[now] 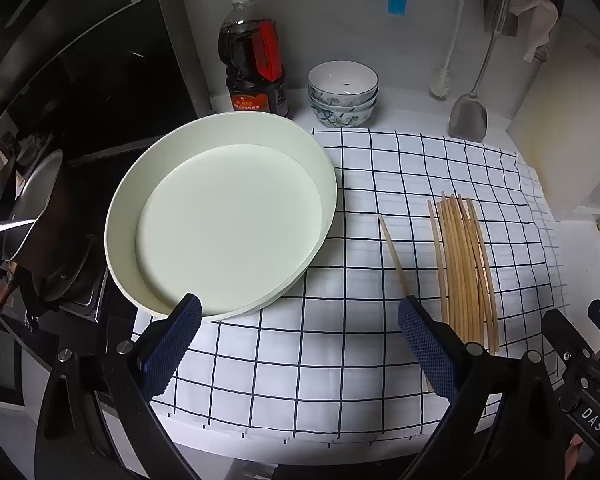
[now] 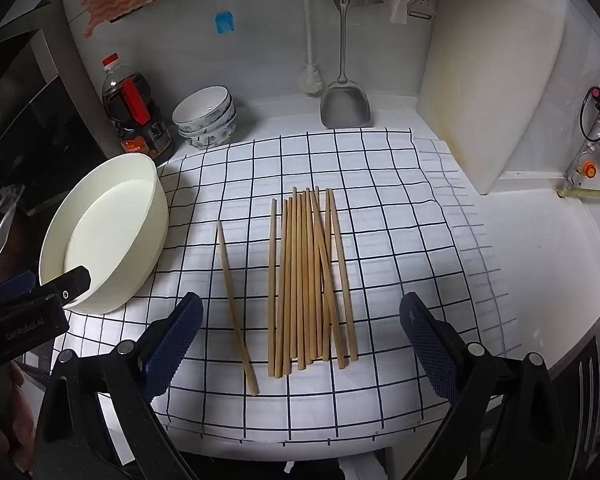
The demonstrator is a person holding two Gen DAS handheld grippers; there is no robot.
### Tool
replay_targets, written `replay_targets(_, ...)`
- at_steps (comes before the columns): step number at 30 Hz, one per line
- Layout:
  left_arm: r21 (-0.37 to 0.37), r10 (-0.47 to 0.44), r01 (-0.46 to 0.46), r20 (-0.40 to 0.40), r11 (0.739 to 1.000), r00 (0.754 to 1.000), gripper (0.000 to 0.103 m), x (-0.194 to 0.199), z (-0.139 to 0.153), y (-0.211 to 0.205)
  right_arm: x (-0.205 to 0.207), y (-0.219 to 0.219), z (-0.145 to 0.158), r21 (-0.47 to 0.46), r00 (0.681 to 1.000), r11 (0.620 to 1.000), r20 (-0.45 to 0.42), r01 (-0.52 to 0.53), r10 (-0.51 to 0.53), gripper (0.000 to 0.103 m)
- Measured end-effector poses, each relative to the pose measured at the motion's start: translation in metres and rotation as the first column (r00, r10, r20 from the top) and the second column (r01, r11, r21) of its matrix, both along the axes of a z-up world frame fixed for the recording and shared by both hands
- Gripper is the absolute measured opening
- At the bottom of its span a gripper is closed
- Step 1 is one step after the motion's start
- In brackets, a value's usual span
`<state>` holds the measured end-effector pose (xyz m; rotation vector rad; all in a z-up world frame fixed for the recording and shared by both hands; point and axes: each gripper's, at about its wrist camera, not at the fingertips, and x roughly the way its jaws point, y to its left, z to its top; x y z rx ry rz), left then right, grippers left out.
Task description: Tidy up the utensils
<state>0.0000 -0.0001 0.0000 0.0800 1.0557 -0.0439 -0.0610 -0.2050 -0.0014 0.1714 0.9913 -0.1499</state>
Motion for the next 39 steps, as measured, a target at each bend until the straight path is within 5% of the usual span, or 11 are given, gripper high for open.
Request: replay_targets(39,0.003,-0.002,0.002,0.007,1.0,1.0,0.097,-0.0025,0.0034,0.0003,-0.0035,-0.0015,0.0036,0.005,1.0,1.0,0.007,-0.002,0.002,0.094)
